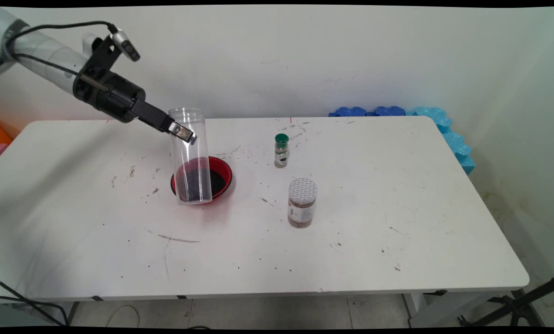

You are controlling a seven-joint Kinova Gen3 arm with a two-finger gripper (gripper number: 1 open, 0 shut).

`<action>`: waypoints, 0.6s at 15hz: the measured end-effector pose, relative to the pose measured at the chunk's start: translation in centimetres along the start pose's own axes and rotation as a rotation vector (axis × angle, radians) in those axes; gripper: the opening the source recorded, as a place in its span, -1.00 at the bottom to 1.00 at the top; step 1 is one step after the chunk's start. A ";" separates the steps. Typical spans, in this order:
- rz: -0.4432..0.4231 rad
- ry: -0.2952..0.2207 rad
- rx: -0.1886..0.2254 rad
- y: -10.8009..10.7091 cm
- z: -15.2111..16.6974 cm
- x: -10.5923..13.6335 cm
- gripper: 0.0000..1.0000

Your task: Pour the black seasoning powder in the red bowl

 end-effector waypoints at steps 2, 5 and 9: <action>0.100 0.012 0.018 0.8 0.0 0.2 -1.00; 0.214 0.027 0.039 1.6 0.1 0.4 -1.00; 0.412 0.042 0.069 3.0 0.2 0.6 -1.00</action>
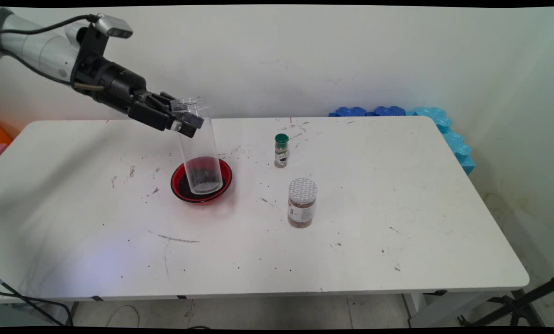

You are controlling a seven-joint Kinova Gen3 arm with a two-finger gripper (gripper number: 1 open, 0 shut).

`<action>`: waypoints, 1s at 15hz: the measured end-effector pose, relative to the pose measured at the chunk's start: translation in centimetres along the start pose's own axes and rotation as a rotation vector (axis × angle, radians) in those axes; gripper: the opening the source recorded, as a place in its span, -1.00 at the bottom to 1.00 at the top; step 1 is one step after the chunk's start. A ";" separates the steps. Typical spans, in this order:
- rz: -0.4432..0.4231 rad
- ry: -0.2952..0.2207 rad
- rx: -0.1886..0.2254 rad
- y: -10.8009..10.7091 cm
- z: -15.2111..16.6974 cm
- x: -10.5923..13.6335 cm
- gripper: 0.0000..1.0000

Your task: Pour the black seasoning powder in the red bowl

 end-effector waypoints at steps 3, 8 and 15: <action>0.155 0.003 0.009 1.0 0.1 0.4 -1.00; 0.380 0.001 0.036 2.6 0.2 1.0 -1.00; 0.572 -0.002 0.076 4.7 0.2 1.5 -1.00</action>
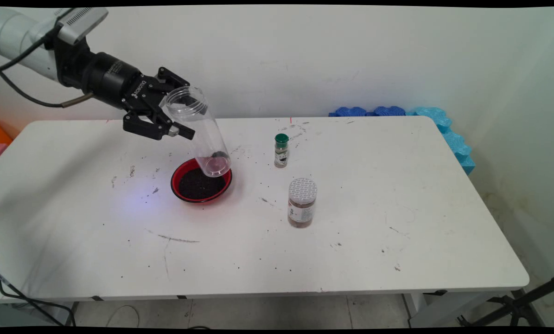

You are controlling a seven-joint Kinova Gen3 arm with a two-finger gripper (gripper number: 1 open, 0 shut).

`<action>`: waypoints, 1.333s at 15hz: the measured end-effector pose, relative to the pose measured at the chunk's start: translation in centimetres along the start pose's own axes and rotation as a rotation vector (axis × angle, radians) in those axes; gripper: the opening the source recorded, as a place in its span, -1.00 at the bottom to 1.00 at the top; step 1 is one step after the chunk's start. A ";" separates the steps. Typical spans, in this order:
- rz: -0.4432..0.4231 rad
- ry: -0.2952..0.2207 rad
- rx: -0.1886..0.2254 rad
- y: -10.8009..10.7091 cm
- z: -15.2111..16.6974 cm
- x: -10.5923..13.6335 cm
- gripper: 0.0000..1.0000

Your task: Pour the black seasoning powder in the red bowl, then place the picked object on the table

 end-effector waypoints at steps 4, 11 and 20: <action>0.031 -0.003 0.010 0.7 0.1 0.4 -1.00; 0.059 -0.017 0.005 2.7 1.2 -0.8 -1.00; 0.076 -0.019 -0.005 4.8 6.2 -5.0 -1.00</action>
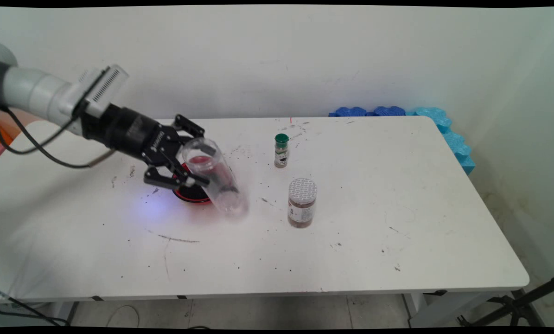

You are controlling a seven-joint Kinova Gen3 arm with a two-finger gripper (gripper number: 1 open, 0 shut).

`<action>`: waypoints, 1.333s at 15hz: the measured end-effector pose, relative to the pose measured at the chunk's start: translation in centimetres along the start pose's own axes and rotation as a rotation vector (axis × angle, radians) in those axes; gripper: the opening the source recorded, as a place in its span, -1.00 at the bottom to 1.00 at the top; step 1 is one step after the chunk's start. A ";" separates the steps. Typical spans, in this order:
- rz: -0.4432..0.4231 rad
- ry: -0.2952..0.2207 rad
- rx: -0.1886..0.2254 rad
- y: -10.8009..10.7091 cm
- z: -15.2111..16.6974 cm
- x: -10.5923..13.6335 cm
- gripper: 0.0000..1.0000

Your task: Place the picked object on the table

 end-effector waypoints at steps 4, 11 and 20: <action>-0.041 0.001 -0.020 0.9 2.6 -1.2 -1.00; -0.127 0.004 -0.049 1.8 5.9 -3.1 -1.00; -0.178 0.008 -0.067 2.1 7.7 -5.0 -1.00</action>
